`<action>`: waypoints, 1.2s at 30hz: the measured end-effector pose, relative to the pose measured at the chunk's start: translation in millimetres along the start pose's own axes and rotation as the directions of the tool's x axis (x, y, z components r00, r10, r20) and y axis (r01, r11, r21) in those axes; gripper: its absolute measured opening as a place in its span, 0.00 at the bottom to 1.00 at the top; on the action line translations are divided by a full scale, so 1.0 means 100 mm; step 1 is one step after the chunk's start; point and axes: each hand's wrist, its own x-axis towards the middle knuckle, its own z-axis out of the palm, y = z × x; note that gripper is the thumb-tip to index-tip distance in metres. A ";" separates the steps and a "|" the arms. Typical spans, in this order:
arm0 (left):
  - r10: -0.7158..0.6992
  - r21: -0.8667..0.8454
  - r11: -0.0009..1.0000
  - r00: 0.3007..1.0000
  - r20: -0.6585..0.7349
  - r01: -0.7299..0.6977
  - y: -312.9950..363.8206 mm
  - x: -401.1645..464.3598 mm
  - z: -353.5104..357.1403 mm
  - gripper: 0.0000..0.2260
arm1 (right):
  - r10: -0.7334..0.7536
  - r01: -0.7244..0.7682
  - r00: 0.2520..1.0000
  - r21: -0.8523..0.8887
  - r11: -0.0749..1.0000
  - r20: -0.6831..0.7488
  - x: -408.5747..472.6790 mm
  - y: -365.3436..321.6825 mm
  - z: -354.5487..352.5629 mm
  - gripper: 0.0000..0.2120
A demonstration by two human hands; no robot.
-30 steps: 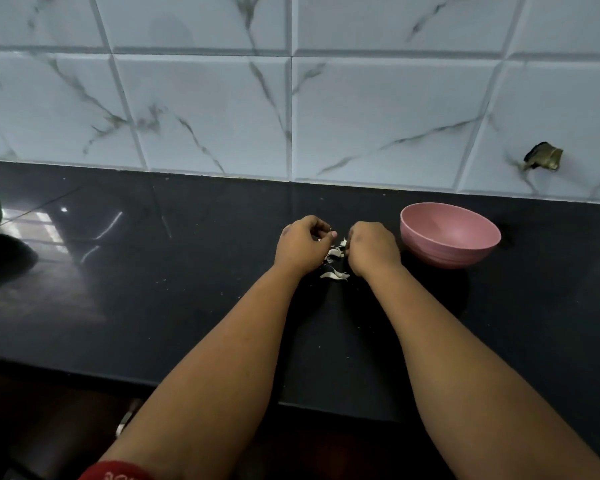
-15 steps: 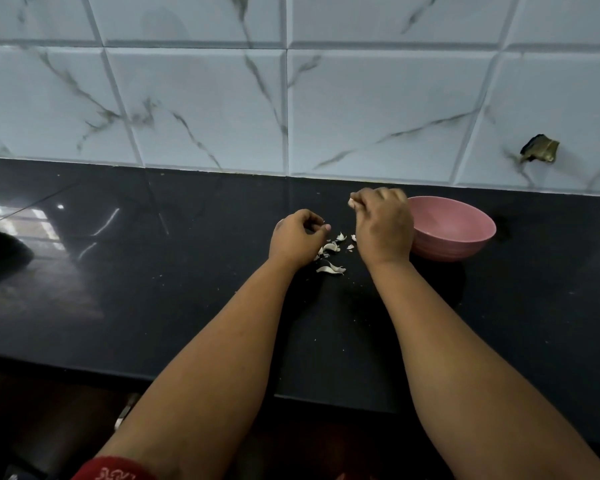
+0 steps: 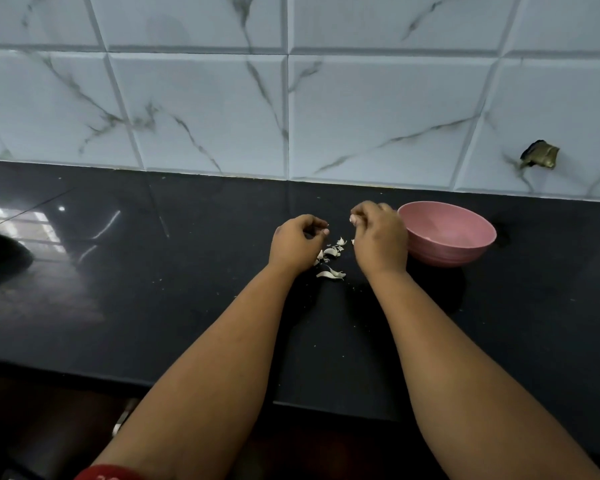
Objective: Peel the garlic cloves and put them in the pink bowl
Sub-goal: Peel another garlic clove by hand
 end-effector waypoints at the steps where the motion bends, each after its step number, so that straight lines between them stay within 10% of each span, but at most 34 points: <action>1: 0.013 -0.021 1.000 1.000 -0.001 -0.013 0.01 0.00 0.00 0.05 | 0.092 -0.095 0.995 0.105 0.990 0.034 -0.01 0.01 0.01 0.04; 11: 0.022 -0.167 0.985 0.995 -0.094 -0.037 0.05 0.01 0.01 0.03 | 0.364 -0.539 0.842 0.627 0.562 0.397 -0.07 -0.12 0.14 0.06; 36: 0.097 -0.035 0.995 0.993 0.070 -0.095 0.06 0.16 0.02 0.02 | 0.406 -0.523 0.850 0.635 0.569 0.337 -0.02 -0.15 0.21 0.08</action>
